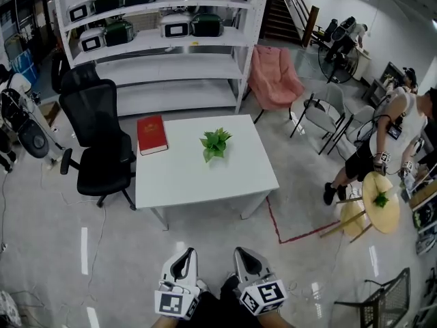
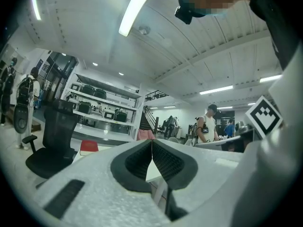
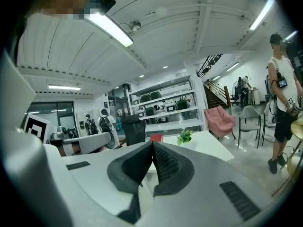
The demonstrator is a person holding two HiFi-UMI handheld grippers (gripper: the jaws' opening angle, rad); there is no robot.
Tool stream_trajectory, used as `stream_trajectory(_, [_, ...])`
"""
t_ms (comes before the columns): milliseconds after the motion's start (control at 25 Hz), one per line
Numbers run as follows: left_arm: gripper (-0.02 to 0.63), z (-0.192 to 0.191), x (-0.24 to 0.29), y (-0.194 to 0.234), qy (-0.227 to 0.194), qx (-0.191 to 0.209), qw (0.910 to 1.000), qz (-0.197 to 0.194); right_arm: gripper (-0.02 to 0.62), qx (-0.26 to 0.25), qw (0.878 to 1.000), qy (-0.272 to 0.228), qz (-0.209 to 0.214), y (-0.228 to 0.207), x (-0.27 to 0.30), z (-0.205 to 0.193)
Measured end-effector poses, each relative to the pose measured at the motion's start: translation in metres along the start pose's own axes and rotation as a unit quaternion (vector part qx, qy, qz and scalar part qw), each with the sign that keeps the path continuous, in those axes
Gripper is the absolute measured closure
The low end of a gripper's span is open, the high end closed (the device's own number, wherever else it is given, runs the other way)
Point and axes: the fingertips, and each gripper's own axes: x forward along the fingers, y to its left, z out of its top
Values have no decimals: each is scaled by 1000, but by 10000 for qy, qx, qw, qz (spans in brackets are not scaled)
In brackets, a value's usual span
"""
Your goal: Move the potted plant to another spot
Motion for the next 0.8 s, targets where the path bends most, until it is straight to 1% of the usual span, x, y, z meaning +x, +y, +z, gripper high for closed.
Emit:
stream_trajectory(200, [588,3,5,14,-73,-51,10000,-36,588,-10,9999,92,-138,1,10,-4])
stream_trajectory(400, [588,-3,20,24,-11,-101,9999,18,588,-13,9999,98,-61,-4,30,-6])
stream_trajectory(600, [588,-7,52,37,5,-50,10000,80,588,-5,9999,125,46,-23,68,-4])
stream_trajectory(800, [588,-5,97,52,22,11,9998,184,588,16,9998,84,167,-49,114,11])
